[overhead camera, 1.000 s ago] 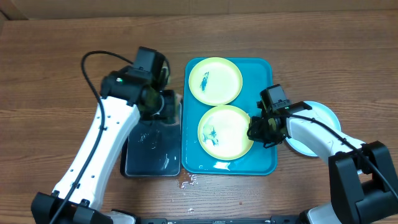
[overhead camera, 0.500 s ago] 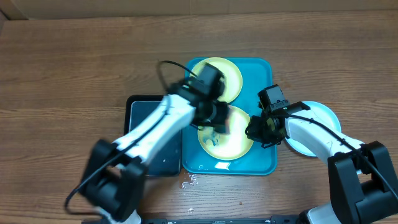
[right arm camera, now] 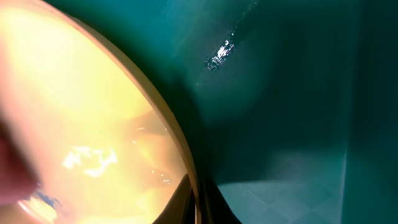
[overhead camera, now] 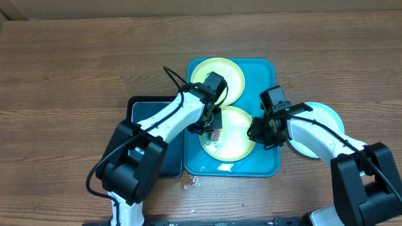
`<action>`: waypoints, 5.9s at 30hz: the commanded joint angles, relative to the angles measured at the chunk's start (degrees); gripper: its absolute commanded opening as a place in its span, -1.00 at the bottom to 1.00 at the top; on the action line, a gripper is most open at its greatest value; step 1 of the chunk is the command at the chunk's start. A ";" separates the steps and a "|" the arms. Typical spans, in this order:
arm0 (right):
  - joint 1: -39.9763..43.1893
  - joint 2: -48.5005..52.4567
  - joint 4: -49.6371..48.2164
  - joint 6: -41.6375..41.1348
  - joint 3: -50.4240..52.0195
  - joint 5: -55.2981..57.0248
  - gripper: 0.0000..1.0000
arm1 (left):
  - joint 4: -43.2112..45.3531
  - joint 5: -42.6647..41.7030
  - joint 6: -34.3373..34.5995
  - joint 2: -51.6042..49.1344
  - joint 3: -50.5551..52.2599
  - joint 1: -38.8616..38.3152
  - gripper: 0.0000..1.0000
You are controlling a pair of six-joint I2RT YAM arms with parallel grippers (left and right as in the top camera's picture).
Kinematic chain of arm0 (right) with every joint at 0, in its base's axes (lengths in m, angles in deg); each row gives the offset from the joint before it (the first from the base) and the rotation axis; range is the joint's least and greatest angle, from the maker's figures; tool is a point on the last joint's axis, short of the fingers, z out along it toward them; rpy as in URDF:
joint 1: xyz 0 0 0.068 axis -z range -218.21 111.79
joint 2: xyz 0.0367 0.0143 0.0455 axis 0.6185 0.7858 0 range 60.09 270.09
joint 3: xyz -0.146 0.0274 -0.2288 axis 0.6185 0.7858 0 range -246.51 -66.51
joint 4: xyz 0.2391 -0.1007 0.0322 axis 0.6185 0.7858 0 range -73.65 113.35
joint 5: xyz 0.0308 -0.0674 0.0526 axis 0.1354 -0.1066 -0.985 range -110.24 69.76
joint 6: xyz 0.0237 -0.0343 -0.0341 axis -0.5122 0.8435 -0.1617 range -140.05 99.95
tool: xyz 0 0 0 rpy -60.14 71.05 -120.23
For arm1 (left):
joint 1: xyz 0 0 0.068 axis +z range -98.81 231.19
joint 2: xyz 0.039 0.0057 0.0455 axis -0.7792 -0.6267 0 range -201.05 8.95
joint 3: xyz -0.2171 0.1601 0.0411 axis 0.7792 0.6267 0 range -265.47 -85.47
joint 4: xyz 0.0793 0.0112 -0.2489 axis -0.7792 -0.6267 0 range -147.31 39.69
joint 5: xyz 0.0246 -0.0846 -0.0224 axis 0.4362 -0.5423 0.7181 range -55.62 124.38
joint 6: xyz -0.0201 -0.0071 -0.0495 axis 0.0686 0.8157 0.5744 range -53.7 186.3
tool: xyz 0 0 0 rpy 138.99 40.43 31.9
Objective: Clean dirty plates on tray and stack at the side
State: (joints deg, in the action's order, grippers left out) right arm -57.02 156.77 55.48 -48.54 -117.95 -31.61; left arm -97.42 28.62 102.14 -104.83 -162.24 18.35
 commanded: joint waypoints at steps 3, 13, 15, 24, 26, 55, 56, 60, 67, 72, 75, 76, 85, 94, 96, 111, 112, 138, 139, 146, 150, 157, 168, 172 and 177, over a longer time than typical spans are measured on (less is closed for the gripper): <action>-0.26 1.49 0.57 -1.14 0.46 2.32 -0.92 | -3.37 10.25 -2.67 -0.72 0.15 2.08 -0.92; -0.26 1.49 0.50 -1.11 0.46 2.32 -0.92 | -11.15 7.15 -7.39 -0.70 -6.60 2.01 -0.92; -0.26 1.49 0.50 -1.11 0.46 2.32 -0.92 | -11.58 3.15 -9.79 -0.70 -8.90 2.01 -0.83; -0.26 1.49 0.52 -1.11 0.46 2.34 -0.92 | -10.99 -6.29 -13.88 -0.76 -10.69 2.08 0.31; -0.26 1.49 0.33 -1.11 0.46 2.34 -0.92 | -10.82 -6.12 -14.08 -0.81 -9.90 1.90 0.26; -0.26 1.49 -0.07 -1.14 0.46 2.34 -0.92 | 6.84 -10.14 -1.55 -2.14 -0.94 -0.68 -0.92; -0.26 1.49 -0.07 -1.14 0.46 2.34 -0.92 | 8.24 -11.96 -1.60 -2.43 -0.94 -1.20 -0.91; -0.26 1.49 0.07 -1.14 0.46 2.32 -0.92 | 9.01 -15.98 -1.55 -4.52 -0.94 -3.74 -0.92; -0.26 1.49 0.13 -1.14 0.46 2.32 -0.92 | -0.74 -19.08 -4.42 -5.66 -0.96 -4.31 -0.92; -0.26 1.49 0.07 -1.16 0.46 2.32 -0.92 | -6.47 -10.21 -4.98 -5.62 -1.03 -4.22 -0.91; -0.26 1.49 0.09 -1.16 0.46 2.34 -0.92 | -9.07 -3.45 -4.85 -5.20 -1.88 -3.89 -0.91; -0.26 1.49 0.11 -1.16 0.46 2.32 -0.92 | -9.97 -0.52 -4.09 -5.14 -2.40 -3.89 -0.91; -0.26 1.49 0.31 -1.16 0.46 2.32 -0.92 | -13.92 21.94 0.46 -4.92 -5.11 -3.67 -0.92; -0.26 1.49 0.61 -1.14 0.46 2.34 -0.92 | -8.96 12.22 -0.28 -4.94 -8.15 -1.09 -0.92; -0.26 1.49 0.79 -1.11 0.46 2.34 -0.92 | -5.49 2.93 -1.64 -5.05 -8.02 -0.66 -0.91; -0.26 1.49 0.74 -1.11 0.46 2.34 -0.92 | 10.40 -34.05 -3.08 -11.04 -5.11 -2.67 -0.92; -0.26 1.49 0.76 -1.11 0.46 2.34 -0.92 | 10.56 -36.11 -3.80 -11.04 -5.11 -3.02 -0.92; -0.26 1.49 0.79 -1.14 0.46 2.34 -0.92 | -11.74 4.31 -4.28 -1.73 -5.11 4.24 -0.91; -0.26 1.49 0.79 -1.14 0.46 2.34 -0.92 | -11.78 5.42 -4.26 -0.81 -5.11 4.28 -0.91; -0.26 1.49 0.74 -1.11 0.46 2.36 -0.92 | -12.15 0.59 -4.35 5.42 -5.14 4.33 -0.92; -0.26 1.49 0.87 -1.11 0.46 2.34 -0.92 | -15.45 -0.11 -4.35 11.76 -5.14 4.81 -0.91; -0.26 1.49 1.27 -1.11 0.46 2.34 -0.92 | -25.31 13.11 -4.31 25.70 -5.11 8.96 -0.91; -0.26 1.49 0.79 -1.14 0.46 2.32 -0.92 | -15.23 20.46 -4.26 26.49 13.84 13.84 -0.91; -0.26 1.49 1.05 -1.11 0.46 2.34 -0.92 | -10.82 14.47 -4.28 26.45 17.64 16.98 -0.69; -0.26 1.33 1.14 -1.09 0.42 2.34 -0.92 | -11.80 11.06 -6.01 26.58 16.09 21.07 -0.41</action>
State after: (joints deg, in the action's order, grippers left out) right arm -57.70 156.86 56.29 -49.39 -117.95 -32.90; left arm -108.35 43.31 97.66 -79.04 -144.37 37.32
